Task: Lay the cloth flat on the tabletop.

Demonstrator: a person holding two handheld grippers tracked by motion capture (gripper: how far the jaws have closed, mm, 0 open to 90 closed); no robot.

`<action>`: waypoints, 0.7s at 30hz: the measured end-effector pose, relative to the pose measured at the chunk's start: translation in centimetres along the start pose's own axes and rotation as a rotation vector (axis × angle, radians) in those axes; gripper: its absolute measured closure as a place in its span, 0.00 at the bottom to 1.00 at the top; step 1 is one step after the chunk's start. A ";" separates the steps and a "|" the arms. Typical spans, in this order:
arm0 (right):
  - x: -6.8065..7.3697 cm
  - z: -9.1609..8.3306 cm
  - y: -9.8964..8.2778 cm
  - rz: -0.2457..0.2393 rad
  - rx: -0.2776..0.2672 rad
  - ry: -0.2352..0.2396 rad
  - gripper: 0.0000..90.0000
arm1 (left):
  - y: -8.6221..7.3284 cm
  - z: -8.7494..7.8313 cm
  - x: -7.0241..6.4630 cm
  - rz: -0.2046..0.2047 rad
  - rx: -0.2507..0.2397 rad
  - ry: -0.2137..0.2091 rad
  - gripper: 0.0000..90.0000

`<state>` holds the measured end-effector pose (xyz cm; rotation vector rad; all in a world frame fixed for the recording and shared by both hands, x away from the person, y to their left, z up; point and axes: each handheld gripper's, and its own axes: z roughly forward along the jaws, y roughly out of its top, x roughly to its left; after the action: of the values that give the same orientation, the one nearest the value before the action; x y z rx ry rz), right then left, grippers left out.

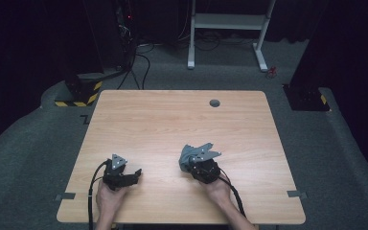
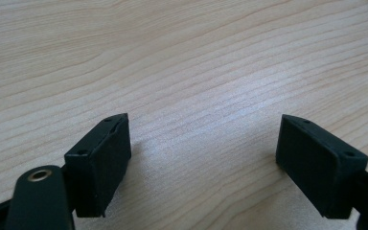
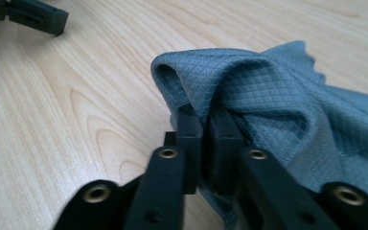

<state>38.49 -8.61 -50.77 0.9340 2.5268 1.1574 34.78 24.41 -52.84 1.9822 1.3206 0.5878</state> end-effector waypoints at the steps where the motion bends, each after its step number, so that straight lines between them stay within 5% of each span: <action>1: 0.0 0.0 -0.1 -0.001 -0.003 0.003 0.84 | 0.0 0.0 0.0 -0.001 -0.004 -0.005 0.23; 9: -0.5 -3.4 -2.2 0.019 -0.055 0.002 0.80 | 0.8 0.0 -0.9 -0.006 -0.005 -0.055 0.30; 15: -2.4 -5.0 -3.8 0.069 -0.060 -0.061 0.80 | 3.1 -0.2 -4.1 0.059 -0.051 -0.140 0.34; 21: -2.9 -4.7 -4.4 0.089 -0.038 -0.075 0.78 | 5.6 0.7 -8.0 0.118 -0.073 -0.249 0.38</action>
<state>36.73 -15.39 -51.09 1.0689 2.4182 1.1674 35.62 15.39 -49.20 2.0092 1.0237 0.4213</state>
